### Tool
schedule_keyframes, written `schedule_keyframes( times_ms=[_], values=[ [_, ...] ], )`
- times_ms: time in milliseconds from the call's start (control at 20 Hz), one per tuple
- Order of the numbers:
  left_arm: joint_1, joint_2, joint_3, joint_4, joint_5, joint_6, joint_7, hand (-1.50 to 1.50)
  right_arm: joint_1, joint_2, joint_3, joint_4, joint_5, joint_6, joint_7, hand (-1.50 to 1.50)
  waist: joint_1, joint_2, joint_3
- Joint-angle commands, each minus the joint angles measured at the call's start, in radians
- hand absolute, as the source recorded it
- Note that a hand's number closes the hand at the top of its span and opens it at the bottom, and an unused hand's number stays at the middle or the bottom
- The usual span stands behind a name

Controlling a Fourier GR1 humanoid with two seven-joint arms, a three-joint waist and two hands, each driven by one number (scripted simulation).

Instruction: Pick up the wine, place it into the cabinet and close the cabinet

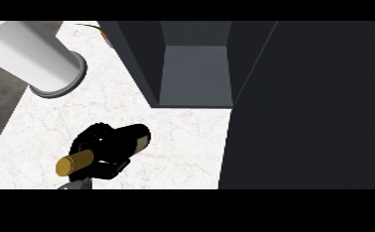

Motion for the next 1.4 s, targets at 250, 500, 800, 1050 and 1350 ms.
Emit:
schedule_keyframes(
  times_ms=[250,500,800,1050,1350],
  values=[
    [0.262,-0.080,-0.151,-0.556,0.000,0.110,0.282,1.50,0.031,0.025,0.026,-0.077,0.008,-0.014,0.004,-1.50,0.000,0.002,-0.001],
    [0.212,-0.096,-0.222,-0.658,-0.045,0.240,0.386,1.50,0.004,-0.013,-0.087,-0.075,-0.088,-0.011,0.014,-1.50,-0.008,0.005,-0.002],
    [0.127,-0.097,-0.266,-0.747,-0.051,0.322,0.518,1.50,0.007,-0.039,-0.134,-0.086,-0.143,0.011,0.048,-1.50,-0.012,0.005,-0.002],
    [0.037,-0.097,-0.361,-0.689,-0.055,0.450,0.525,1.50,-0.034,0.010,-0.035,-0.097,-0.025,-0.038,0.079,-1.50,-0.011,0.006,-0.003],
    [-0.117,-0.097,-0.397,-0.571,-0.007,0.538,0.545,1.50,0.018,0.015,-0.101,-0.024,-0.053,0.021,-0.016,-1.50,-0.014,0.007,-0.003]
  ],
)
